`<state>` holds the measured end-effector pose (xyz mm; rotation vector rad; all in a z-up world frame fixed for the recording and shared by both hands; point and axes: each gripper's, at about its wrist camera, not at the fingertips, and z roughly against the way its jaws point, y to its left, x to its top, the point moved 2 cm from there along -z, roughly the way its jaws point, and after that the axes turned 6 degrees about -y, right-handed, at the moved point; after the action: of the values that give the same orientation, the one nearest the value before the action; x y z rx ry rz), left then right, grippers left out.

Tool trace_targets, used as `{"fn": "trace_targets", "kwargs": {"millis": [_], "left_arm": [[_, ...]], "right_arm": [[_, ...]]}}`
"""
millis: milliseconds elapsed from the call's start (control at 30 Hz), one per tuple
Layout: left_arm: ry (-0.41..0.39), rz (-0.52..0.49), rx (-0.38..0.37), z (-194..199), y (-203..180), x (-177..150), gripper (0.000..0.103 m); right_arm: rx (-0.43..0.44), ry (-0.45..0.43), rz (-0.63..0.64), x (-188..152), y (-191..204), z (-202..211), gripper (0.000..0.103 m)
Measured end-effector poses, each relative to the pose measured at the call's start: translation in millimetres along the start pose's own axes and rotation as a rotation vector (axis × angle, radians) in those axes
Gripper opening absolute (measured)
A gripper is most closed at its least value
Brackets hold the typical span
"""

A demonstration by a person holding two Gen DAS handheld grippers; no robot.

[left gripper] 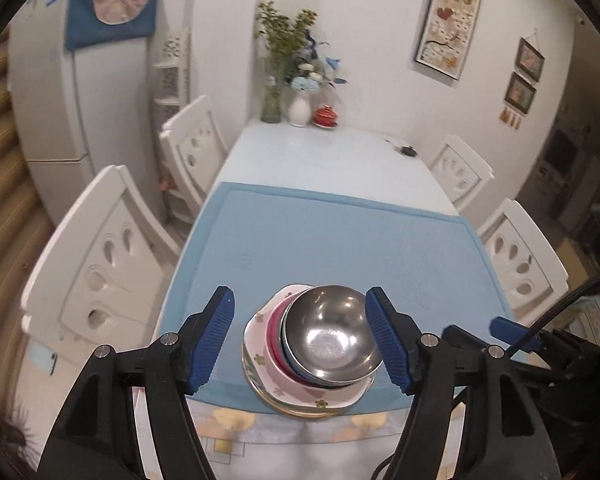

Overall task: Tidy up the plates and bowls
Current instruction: 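Lower the nested bowls onto the center of the plate stack, then open the left gripper to release the bowls on the plates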

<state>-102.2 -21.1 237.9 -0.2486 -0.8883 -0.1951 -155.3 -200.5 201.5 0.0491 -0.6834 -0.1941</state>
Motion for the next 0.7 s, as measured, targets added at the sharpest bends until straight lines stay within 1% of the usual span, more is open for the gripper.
{"fn": "trace_targets", "kwargs": {"millis": [67, 200, 267, 367, 500, 633, 700], "left_arm": [[-0.003, -0.004, 0.004, 3.6, -7.3, -2.7, 0.066], [-0.005, -0.071, 0.034, 8.9, -25.3, -9.2, 0.066], [-0.011, -0.089, 0.035, 11.6, -30.6, -9.5, 0.066], [-0.009, -0.085, 0.004, 12.3, -34.2, -8.7, 0.066], [0.009, -0.073, -0.009, 8.2, -34.0, -11.0, 0.066], [0.031, -0.064, -0.013, 1.3, -33.3, -12.9, 0.066], [0.046, -0.047, -0.034, -1.8, -32.9, -14.0, 0.066]], "right_arm": [[-0.047, 0.003, 0.021, -3.8, -5.1, 2.8, 0.06], [-0.039, -0.006, -0.001, -4.5, -14.6, 8.2, 0.06], [-0.038, -0.01, 0.002, -4.4, -16.1, 11.4, 0.06], [-0.044, -0.011, 0.002, -5.0, -18.1, 11.8, 0.06], [-0.036, 0.006, -0.02, -6.7, -20.2, 7.1, 0.06], [-0.033, 0.024, -0.017, -7.7, -19.6, 0.8, 0.06], [-0.035, 0.034, -0.011, -8.1, -18.1, -3.0, 0.06]]}}
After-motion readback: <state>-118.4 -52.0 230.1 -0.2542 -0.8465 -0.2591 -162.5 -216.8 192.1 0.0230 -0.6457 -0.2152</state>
